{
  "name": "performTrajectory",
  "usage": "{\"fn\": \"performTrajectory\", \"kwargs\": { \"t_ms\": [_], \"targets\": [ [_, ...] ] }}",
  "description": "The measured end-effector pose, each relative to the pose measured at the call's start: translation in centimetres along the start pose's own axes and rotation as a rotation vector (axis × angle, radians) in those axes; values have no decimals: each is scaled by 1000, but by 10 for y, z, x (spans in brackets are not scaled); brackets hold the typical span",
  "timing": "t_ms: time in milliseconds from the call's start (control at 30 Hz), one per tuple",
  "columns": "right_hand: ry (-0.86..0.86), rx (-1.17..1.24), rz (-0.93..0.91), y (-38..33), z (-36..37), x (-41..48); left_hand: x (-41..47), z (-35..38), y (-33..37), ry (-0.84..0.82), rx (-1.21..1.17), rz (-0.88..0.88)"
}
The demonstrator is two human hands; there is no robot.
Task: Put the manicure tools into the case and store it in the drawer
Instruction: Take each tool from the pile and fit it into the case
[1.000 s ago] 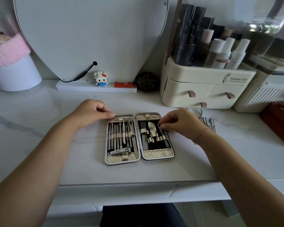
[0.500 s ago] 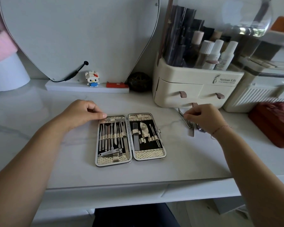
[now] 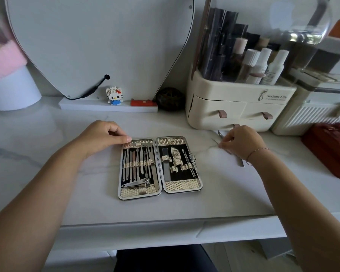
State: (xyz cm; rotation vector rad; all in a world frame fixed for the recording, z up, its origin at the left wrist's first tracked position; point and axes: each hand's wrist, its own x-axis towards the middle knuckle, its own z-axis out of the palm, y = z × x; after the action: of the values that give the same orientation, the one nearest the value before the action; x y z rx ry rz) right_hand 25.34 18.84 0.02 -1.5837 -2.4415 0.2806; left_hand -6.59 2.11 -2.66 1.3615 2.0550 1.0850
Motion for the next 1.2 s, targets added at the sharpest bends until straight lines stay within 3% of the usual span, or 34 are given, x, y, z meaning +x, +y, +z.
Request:
{"fn": "performTrajectory", "kwargs": {
  "t_ms": [400, 500, 633, 733, 1033, 1200],
  "targets": [
    [-322, -46, -292, -23, -6, -18, 0, 0, 0, -2, 5, -11],
    [-371, 226, -237, -22, -5, -23, 0, 0, -1, -2, 5, -15],
    [-491, 774, -100, -26, -4, -24, 0, 0, 1, 3, 13, -18],
    [-574, 1018, -89, -37, -6, -25, -1, 0, 2, 11, 12, -18],
    [-598, 1244, -52, -54, 9, -16, -2, 0, 4, 11, 22, -17],
    [-540, 1213, -74, -56, 17, -15, -2, 0, 4, 10, 24, -16]
  ]
}}
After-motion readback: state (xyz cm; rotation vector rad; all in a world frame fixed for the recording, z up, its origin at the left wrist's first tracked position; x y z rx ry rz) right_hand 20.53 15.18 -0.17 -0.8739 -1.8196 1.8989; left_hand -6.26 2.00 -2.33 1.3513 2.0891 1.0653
